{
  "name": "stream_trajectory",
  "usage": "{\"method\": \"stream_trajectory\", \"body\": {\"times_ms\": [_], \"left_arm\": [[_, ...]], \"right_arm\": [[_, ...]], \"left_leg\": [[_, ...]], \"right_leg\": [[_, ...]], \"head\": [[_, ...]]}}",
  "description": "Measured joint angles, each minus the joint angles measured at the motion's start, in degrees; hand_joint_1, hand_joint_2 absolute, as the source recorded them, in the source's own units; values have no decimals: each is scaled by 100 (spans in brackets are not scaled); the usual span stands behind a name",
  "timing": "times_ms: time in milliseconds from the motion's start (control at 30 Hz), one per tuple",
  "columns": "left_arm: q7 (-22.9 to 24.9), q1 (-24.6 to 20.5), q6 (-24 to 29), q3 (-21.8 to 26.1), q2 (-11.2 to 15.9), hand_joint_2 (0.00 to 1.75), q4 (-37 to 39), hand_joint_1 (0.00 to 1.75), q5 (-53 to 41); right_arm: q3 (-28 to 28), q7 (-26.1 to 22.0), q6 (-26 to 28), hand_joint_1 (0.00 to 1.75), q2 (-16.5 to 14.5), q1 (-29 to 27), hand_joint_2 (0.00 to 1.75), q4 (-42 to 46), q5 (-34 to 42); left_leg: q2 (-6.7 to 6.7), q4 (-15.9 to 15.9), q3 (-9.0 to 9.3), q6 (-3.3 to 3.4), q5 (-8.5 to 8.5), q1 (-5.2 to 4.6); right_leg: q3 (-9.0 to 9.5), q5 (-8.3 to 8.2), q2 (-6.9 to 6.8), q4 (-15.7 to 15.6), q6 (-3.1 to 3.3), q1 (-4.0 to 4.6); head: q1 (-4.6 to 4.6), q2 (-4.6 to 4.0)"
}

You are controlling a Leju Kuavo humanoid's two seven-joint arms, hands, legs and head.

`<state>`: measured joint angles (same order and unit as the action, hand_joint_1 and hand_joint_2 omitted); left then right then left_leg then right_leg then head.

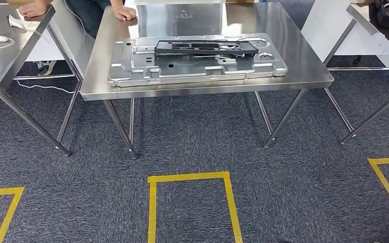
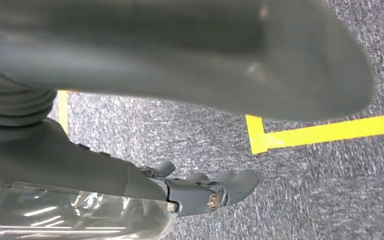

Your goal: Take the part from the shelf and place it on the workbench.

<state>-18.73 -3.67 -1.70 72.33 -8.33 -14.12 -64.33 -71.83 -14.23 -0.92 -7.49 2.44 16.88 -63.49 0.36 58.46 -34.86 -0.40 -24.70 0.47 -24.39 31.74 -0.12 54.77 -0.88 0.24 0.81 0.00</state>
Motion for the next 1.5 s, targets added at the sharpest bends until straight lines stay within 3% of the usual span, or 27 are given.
{"method": "stream_trajectory", "body": {"times_ms": [67,100,200,233,267,300,367,433,500,567,600,667,733,767,800,833,900,967,1067,1133,1233,1267,1300,1333,1433,1500], "left_arm": [[-3,7,0,3,0,0,0,0,-1],[-3,13,1,5,0,0,0,0,-2],[0,23,2,9,0,0,0,0,-3],[0,23,2,10,0,0,0,0,-3],[0,23,2,10,0,0,0,0,-3],[0,23,2,11,0,0,-1,0,-3],[-4,16,2,14,0,0,-2,0,-3],[-8,-8,1,15,0,0,-4,0,-4],[-7,-22,3,15,0,0,-4,0,-5],[15,-9,10,20,-9,0,-4,0,6],[39,-6,24,27,-14,0,-4,0,25],[123,-16,51,46,-20,87,-6,0,74],[244,-23,75,73,-20,175,-7,0,124],[308,-23,86,92,-21,175,-7,0,144],[368,-24,94,113,-22,175,-7,0,160],[413,-25,99,129,-23,175,-7,0,169],[460,-32,101,144,-24,175,-7,0,171],[472,-46,101,152,-24,175,-7,0,171],[484,-58,101,169,-24,175,-7,0,171],[490,-56,102,176,-24,175,-6,0,170],[488,-53,96,181,-24,175,-4,0,151],[486,-51,93,181,-23,175,-4,0,134],[484,-50,91,181,-23,175,-4,0,115],[478,-51,86,181,-22,175,-4,0,89],[443,-66,61,175,-19,175,-4,0,11],[443,-69,63,169,-19,175,-3,0,-31]], "right_arm": [[4,11,-2,0,0,-8,0,-10,-2],[5,15,-3,0,0,-11,0,-14,-2],[8,17,-4,0,1,-13,0,-22,-2],[8,17,-7,0,1,-14,0,-25,-2],[9,16,-9,0,1,-12,0,-28,-4],[10,15,-11,0,1,-11,0,-31,-9],[12,6,-15,0,1,-11,0,-39,-25],[12,-6,-16,0,2,-11,0,-45,-37],[12,-15,-17,0,3,-9,0,-47,-45],[12,-17,-21,0,4,-17,0,-50,-58],[12,-16,-27,0,5,-22,0,-55,-68],[13,-15,-43,0,11,-21,0,-65,-100],[14,-5,-66,0,19,-13,0,-69,-130],[14,16,-79,0,21,-12,0,-71,-140],[14,53,-91,0,22,-11,0,-73,-144],[14,101,-101,0,25,-9,0,-76,-142],[14,183,-111,0,35,3,0,-80,-132],[14,215,-116,0,45,21,0,-88,-123],[14,228,-123,0,54,18,0,-102,-120],[14,233,-135,0,57,22,0,-109,-120],[10,376,-160,0,61,26,131,-119,-70],[3,484,-175,0,62,24,175,-122,-31],[-9,602,-192,0,62,22,175,-128,9],[-30,729,-218,0,62,21,175,-138,53],[-96,1054,-314,0,60,27,175,-164,130],[-133,1189,-366,0,60,35,175,-169,149]], "left_leg": [[-4,13,-53,-68,21,4],[-10,111,-100,-88,-111,4],[-19,1017,-310,-109,-930,11],[-19,1360,-337,-113,-1096,10],[-20,1569,-302,-115,-1120,9],[-19,1587,-187,-116,-1018,8],[-18,1006,316,-110,-724,12],[-23,197,837,-90,-730,2],[-32,-120,985,-39,-848,-18],[-23,-113,929,50,-803,-12],[-15,-111,895,93,-759,-6],[-4,-110,789,157,-663,6],[-1,-104,669,173,-578,6],[2,-100,616,168,-540,6],[2,-97,569,160,-507,7],[1,-95,533,149,-479,8],[-4,-89,490,114,-439,1],[-5,-78,452,63,-407,-16],[-6,-67,416,-31,-375,-10],[-10,171,324,-73,-556,-4],[-13,1277,-113,-87,-1145,2],[-13,1549,-213,-89,-1229,4],[-13,1614,-219,-91,-1201,6],[-12,1436,-116,-91,-1063,8],[-14,367,388,-84,-598,21],[-29,142,442,-51,-577,15]], "right_leg": [[-101,-82,-11,-34,62,-16],[-169,-145,-18,-43,105,-28],[-400,-328,-32,-36,175,-25],[-480,-387,-35,-22,180,-17],[-566,-444,-37,0,182,-11],[-659,-495,-38,35,179,-9],[-847,-572,-39,145,151,-15],[-994,-622,-39,272,103,-4],[-1062,-679,-40,332,46,9],[-1093,-709,-39,355,-6,-4],[-1134,-627,-37,442,-33,-16],[-1327,-225,-33,943,-84,-43],[-1549,191,-32,1645,-116,-58],[-1569,271,-32,1836,-126,-63],[-1479,242,-32,1813,-130,-68],[-1282,126,-32,1571,-130,-73],[-734,-151,-31,737,-113,-71],[-439,-244,-27,211,-72,-50],[-454,-259,-25,133,16,-39],[-470,-299,-28,111,87,-59],[-513,-326,-33,125,141,-47],[-529,-330,-34,136,147,-41],[-541,-332,-34,151,148,-39],[-548,-328,-33,171,143,-42],[-598,-281,-32,291,75,-36],[-666,-268,-33,363,20,-17]], "head": [[0,0],[-3,0],[-14,-1],[-15,-1],[-15,0],[-16,0],[-17,0],[-17,0],[-15,0],[-11,0],[-6,0],[-1,-1],[2,-1],[2,0],[2,0],[2,0],[2,-1],[-1,-1],[-1,0],[-5,0],[-11,0],[-11,0],[-11,0],[-11,0],[-10,0],[-3,0]]}}
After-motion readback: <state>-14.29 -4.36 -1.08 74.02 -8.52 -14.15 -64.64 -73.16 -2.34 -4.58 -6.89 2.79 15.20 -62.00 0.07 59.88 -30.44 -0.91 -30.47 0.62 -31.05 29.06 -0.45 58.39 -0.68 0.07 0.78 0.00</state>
